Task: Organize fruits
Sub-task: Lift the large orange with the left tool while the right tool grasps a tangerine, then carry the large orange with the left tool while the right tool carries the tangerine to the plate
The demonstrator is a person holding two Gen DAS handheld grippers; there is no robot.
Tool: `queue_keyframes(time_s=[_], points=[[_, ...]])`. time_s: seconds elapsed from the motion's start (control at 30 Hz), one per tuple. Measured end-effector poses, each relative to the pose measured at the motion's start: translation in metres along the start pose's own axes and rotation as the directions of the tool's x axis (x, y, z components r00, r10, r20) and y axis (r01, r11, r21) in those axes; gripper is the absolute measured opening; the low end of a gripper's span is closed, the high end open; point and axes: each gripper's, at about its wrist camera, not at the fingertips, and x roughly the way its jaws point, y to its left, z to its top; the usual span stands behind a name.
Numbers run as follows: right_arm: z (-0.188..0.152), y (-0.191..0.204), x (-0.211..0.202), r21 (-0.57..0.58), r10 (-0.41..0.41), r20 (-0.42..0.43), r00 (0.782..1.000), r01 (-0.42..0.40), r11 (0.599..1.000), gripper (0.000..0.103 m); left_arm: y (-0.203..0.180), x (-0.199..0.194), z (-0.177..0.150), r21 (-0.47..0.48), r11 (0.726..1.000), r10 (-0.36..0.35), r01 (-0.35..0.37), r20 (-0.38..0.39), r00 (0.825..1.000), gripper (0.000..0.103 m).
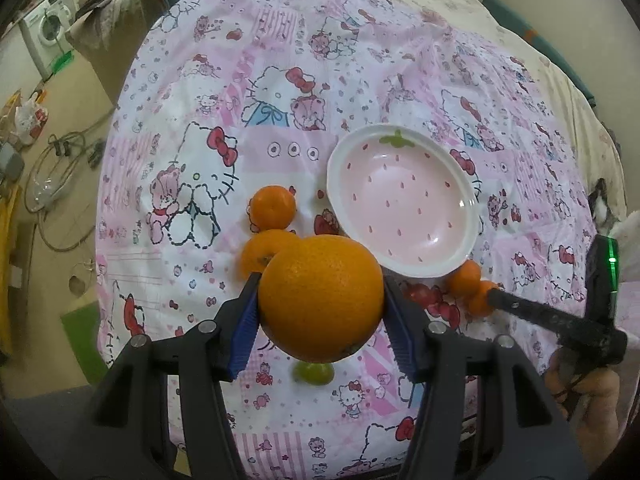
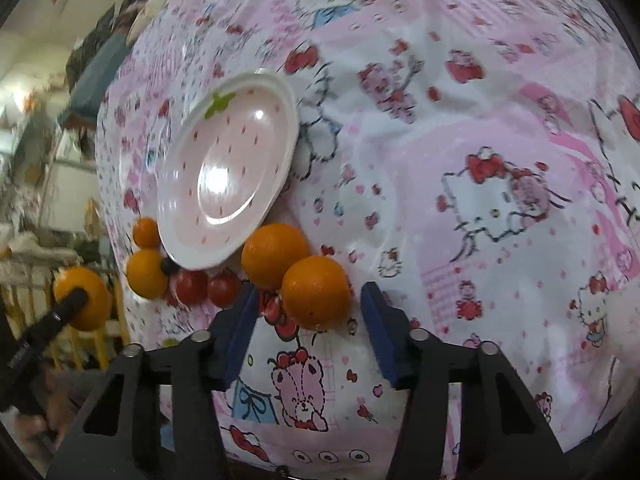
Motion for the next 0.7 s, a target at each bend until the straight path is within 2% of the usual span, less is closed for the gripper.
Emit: queue_keyframes(time_s=[0.1,0.2,0.33,0.43,0.57,0.7], points=[[-0.001,0.006,0.012,-0.041,-0.061,-0.023,0.998,0.06,0.997,0.051,0.0,0.0,-0.001,-0.003,1.0,-0.01,0.01,-0.004,1.0,0.053],[-0.001,0.008,0.018,-0.069,-0.084,-0.037,0.996,0.082,0.994,0.039,0.0,0.0,-0.001,-0.005,1.0,-0.014,0.014,-0.007,1.0,0.053],[-0.003,0.012,0.006,-0.116,-0.106,0.008,0.994,0.106,0.988,0.038,-0.001,0.0,-0.001,0.005,1.0,-0.014,0.014,-0.002,1.0,0.053],[-0.005,0.008,-0.007,-0.095,-0.072,0.027,0.997,0.074,0.993,0.038,-0.004,-0.001,-0.002,0.023,1.0,-0.001,0.001,0.01,1.0,0.053],[-0.011,0.003,-0.026,-0.082,-0.072,0.077,0.994,0.078,0.994,0.038,-0.004,0.003,-0.004,0.024,1.0,0.008,-0.008,0.008,1.0,0.053],[-0.011,0.005,-0.047,-0.08,-0.034,0.148,0.988,0.046,0.996,0.038,-0.004,0.004,-0.006,0.03,0.999,0.018,-0.019,0.016,1.0,0.053]])
